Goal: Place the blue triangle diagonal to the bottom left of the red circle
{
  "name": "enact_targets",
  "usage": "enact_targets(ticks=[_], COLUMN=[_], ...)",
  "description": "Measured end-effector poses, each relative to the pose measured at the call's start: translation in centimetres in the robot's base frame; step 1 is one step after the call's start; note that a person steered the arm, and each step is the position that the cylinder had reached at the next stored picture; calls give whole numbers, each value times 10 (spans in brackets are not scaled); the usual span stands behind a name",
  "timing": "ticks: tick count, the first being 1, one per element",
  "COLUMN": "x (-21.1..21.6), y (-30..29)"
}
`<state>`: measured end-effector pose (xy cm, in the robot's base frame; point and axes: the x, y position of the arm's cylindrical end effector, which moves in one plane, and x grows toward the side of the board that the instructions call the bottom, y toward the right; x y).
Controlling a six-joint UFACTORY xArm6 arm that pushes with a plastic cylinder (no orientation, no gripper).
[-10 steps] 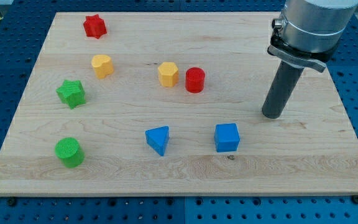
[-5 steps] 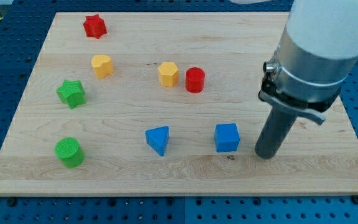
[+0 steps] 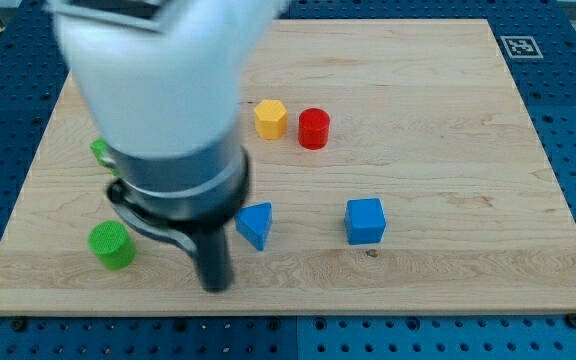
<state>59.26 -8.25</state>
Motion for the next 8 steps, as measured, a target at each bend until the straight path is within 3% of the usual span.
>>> enact_targets(ticks=[2, 6, 8], x=[-29, -34, -4], y=[25, 27, 70])
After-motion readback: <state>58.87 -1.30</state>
